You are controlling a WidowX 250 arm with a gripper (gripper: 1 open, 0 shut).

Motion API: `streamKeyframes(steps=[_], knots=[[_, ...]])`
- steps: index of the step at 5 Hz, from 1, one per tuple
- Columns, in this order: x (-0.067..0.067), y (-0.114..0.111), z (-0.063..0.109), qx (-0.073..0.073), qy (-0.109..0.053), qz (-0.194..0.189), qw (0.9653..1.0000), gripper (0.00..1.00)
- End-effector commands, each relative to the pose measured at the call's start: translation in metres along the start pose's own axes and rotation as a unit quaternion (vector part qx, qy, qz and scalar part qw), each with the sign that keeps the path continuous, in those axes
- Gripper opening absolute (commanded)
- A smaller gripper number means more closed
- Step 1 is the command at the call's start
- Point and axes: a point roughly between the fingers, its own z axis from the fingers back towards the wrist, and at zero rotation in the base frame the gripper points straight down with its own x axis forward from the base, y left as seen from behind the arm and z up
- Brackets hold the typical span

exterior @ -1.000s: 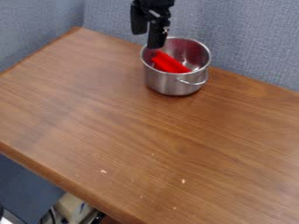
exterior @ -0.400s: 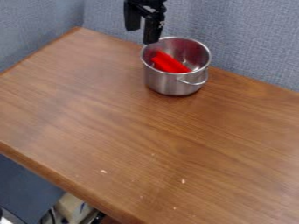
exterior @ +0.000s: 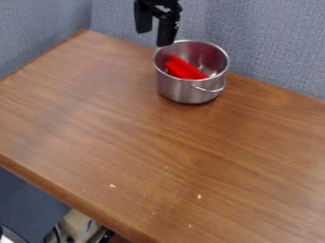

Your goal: Put the red object in the metal pot

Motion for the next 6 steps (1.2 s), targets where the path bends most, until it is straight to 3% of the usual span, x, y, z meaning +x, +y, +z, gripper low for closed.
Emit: streamKeyframes(steps=[1,3,5,6], knots=[[0.002,0.004,0.023,0.016,-0.029,0.014,0.9993,1.0],[0.004,-0.004,0.026,0.012,-0.034,0.027,0.999,1.0],[-0.011,-0.009,0.026,0.013,-0.035,-0.037,0.9986,1.0],[-0.013,-0.01,0.016,0.014,-0.033,-0.046,0.9983,1.0]])
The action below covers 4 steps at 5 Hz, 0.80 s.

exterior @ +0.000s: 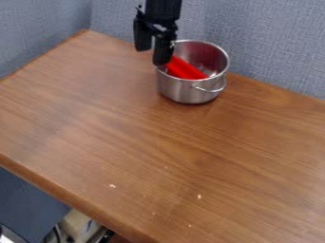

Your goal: Put the red object in the metal pot

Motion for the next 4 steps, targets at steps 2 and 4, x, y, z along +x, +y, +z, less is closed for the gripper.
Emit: streamKeyframes(steps=[2,4], knots=[[-0.002,-0.007,0.027,0.036,-0.035,0.023,0.9985,1.0],[0.005,-0.021,0.021,0.038,-0.033,0.083,0.9952,1.0]])
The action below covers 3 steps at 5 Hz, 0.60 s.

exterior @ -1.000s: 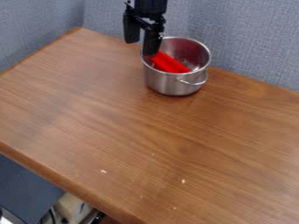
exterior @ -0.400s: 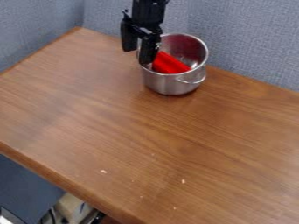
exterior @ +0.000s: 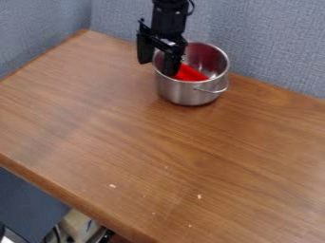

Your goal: Put the red object in the metal pot

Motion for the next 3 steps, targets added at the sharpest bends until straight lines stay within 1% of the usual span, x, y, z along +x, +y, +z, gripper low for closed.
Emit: streamKeyframes(steps=[1,2,3], knots=[[-0.0017,0.0046,0.0347,0.027,-0.042,-0.005,0.9987,1.0],[-0.0029,0.0103,0.0311,0.028,-0.041,-0.007,0.9987,0.0],[-0.0046,0.0134,0.0376,0.022,-0.044,0.009,0.9987,0.0]])
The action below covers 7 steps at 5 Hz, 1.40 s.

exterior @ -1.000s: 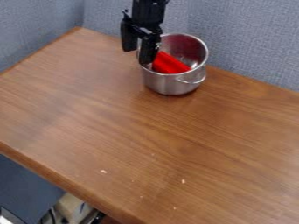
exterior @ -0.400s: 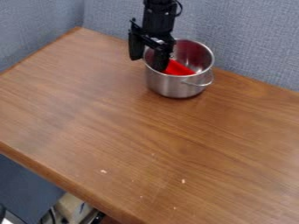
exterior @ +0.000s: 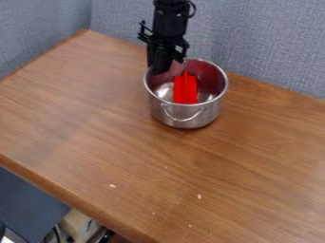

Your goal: Put the red object in the metal pot

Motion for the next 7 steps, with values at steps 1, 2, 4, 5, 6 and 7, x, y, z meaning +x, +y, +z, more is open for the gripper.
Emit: streamKeyframes(steps=[1,2,4,5,6,7], knots=[[-0.003,0.012,0.045,0.018,-0.05,0.026,0.9983,0.0],[-0.005,0.012,0.049,0.011,-0.054,0.031,0.998,0.0],[-0.006,0.013,0.053,-0.001,-0.063,0.042,0.9972,0.0],[-0.001,0.006,0.053,-0.007,-0.067,0.047,0.9966,0.0],[0.003,0.0,0.053,-0.012,-0.072,0.053,0.9959,0.0],[0.005,-0.004,0.06,-0.018,-0.076,0.04,0.9962,0.0]])
